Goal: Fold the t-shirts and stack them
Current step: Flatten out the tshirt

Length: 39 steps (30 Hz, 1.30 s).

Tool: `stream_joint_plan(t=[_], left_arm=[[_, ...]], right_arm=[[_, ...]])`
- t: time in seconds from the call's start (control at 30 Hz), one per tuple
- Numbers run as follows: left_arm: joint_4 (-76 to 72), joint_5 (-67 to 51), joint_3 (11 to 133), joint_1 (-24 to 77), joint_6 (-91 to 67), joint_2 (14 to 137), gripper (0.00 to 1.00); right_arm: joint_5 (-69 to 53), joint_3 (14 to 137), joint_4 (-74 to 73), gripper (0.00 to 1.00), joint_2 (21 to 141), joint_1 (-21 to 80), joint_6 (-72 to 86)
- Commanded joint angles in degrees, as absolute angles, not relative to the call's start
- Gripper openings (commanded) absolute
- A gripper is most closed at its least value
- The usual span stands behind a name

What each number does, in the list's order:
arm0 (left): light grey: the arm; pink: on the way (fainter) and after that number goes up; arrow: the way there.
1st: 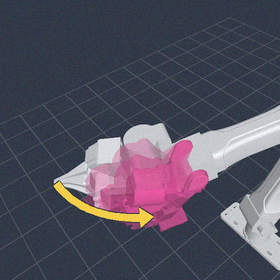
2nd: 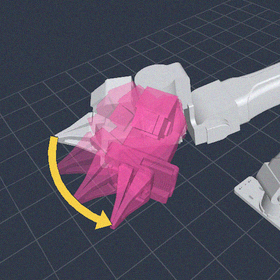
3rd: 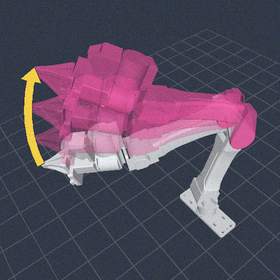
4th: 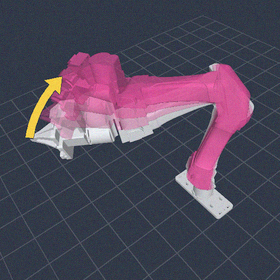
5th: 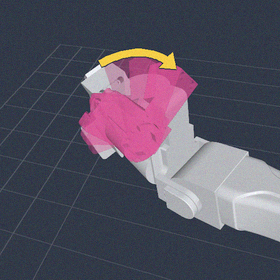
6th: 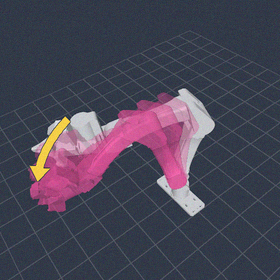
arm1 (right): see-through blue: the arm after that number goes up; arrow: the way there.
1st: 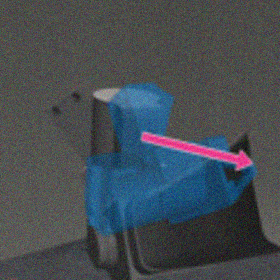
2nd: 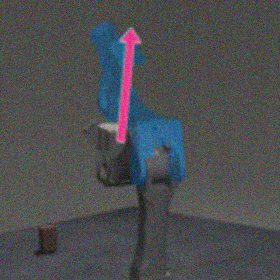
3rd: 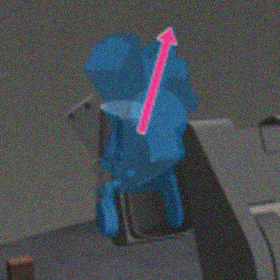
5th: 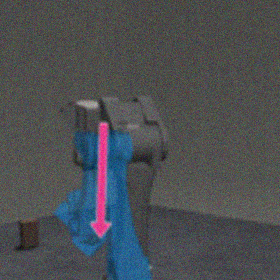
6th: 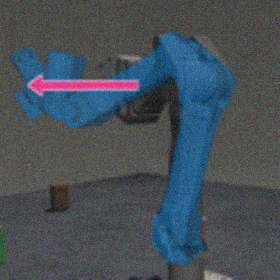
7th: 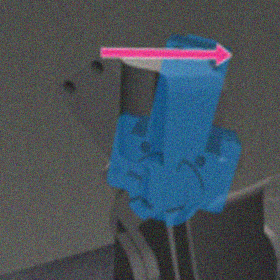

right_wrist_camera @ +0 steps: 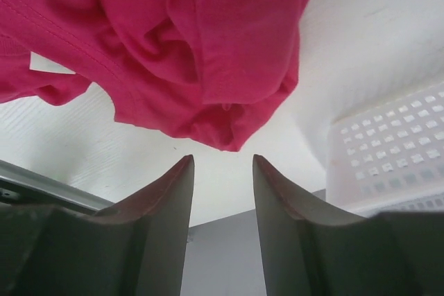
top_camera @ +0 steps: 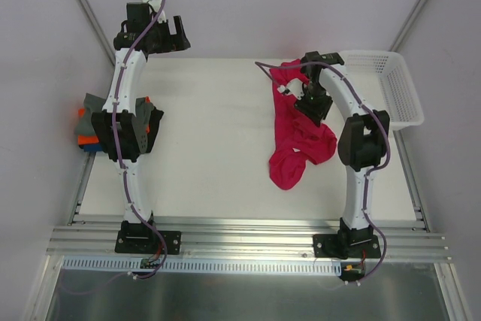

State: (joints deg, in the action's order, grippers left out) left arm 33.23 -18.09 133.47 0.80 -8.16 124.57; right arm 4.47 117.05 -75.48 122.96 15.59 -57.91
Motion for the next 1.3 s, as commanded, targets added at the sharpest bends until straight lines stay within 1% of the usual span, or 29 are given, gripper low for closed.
stream_joint_plan(t=[0.0,0.17,0.37,0.47,0.67,0.77,0.8,0.9,1.03,1.27], left_arm=[[31.6,-19.6,135.2,1.5,-8.8,123.9,0.99],[31.6,-19.7,134.7,1.8,-8.4,123.2,0.99],[31.6,-18.5,133.9,1.7,-7.5,122.0,0.99],[31.6,-17.8,133.6,1.7,-7.0,121.6,0.99],[31.6,-18.1,133.6,1.8,-7.3,122.1,0.99],[31.6,-19.0,133.8,1.8,-8.0,122.6,0.99],[31.6,-19.1,133.8,1.8,-8.0,122.7,0.99],[31.4,-19.5,134.0,2.0,-8.2,122.8,0.99],[31.4,-19.5,133.9,2.0,-8.3,122.8,0.99],[31.4,-18.9,133.9,2.0,-7.8,122.3,0.99]], right_arm=[[0.4,116.0,-94.8,0.42,122.9,16.3,-58.0],[-2.2,117.1,-94.7,0.4,128.9,17.0,-56.3],[-2.7,117.3,-94.7,0.38,132.5,17.7,-55.0],[-2.5,116.4,-94.6,0.37,132.3,17.2,-54.9],[-0.6,113.1,-94.0,0.37,126.2,16.7,-54.4],[1.7,109.4,-93.3,0.37,124.2,16.3,-53.9],[1.2,108.7,-93.3,0.35,123.9,16.2,-53.8],[1.1,109.2,-92.8,0.35,122.6,15.7,-53.3],[2.1,111.6,-93.1,0.35,123.4,15.7,-53.0],[2.0,110.5,-92.4,0.34,126.6,14.8,-53.0]])
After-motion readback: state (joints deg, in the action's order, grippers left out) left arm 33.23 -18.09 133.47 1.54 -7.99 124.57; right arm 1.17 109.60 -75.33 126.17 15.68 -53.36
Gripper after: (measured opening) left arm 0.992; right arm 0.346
